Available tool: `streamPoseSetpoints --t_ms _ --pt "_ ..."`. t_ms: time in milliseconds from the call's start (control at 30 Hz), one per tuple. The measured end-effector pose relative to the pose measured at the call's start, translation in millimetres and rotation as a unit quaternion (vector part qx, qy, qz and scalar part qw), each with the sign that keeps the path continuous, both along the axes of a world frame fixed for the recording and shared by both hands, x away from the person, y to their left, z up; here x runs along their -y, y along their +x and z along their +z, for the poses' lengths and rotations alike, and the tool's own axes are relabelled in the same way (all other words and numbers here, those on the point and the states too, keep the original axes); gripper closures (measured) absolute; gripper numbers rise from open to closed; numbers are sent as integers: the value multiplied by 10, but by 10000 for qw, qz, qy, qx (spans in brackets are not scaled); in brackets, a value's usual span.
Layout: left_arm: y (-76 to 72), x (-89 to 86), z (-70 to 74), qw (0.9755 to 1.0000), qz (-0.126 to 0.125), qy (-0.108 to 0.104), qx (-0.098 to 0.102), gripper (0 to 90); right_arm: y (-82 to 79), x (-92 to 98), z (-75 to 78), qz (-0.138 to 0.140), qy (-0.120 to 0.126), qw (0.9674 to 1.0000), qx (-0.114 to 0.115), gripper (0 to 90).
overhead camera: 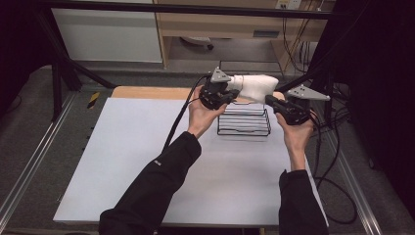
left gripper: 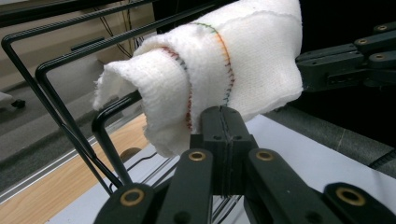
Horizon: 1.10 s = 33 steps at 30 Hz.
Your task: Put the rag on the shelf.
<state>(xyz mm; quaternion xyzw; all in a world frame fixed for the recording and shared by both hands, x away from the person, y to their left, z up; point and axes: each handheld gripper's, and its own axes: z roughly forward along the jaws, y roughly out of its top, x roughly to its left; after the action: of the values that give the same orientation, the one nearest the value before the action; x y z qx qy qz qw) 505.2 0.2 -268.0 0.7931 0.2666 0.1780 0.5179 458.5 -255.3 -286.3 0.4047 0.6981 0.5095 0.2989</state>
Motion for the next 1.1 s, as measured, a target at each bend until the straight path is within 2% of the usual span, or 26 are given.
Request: streamPoseSetpoints --t_ms 100,233,400,567,733,900,1100 --pt "-43 -25 16 10000 -27 -48 17 880 -58 4 48 60 31 10000 60 820" --pt "-104 -76 52 10000 -62 -71 1 817 -139 7 140 166 44 9998 115 756" --pt "-192 -174 100 9999 -80 -76 -4 710 -235 4 261 228 102 9996 166 662" --pt "-292 -321 85 9998 -124 11 -151 563 -313 -22 330 273 151 9995 103 517" --pt "-424 -540 34 9998 -57 135 -153 444 -379 -52 308 346 199 9992 -68 349" --pt "-577 -860 -36 9996 78 183 -190 355 -460 -106 222 396 107 9989 -240 213" --pt "-742 -1238 -190 9990 224 245 -303 238 -551 -155 94 455 79 9982 -381 109"
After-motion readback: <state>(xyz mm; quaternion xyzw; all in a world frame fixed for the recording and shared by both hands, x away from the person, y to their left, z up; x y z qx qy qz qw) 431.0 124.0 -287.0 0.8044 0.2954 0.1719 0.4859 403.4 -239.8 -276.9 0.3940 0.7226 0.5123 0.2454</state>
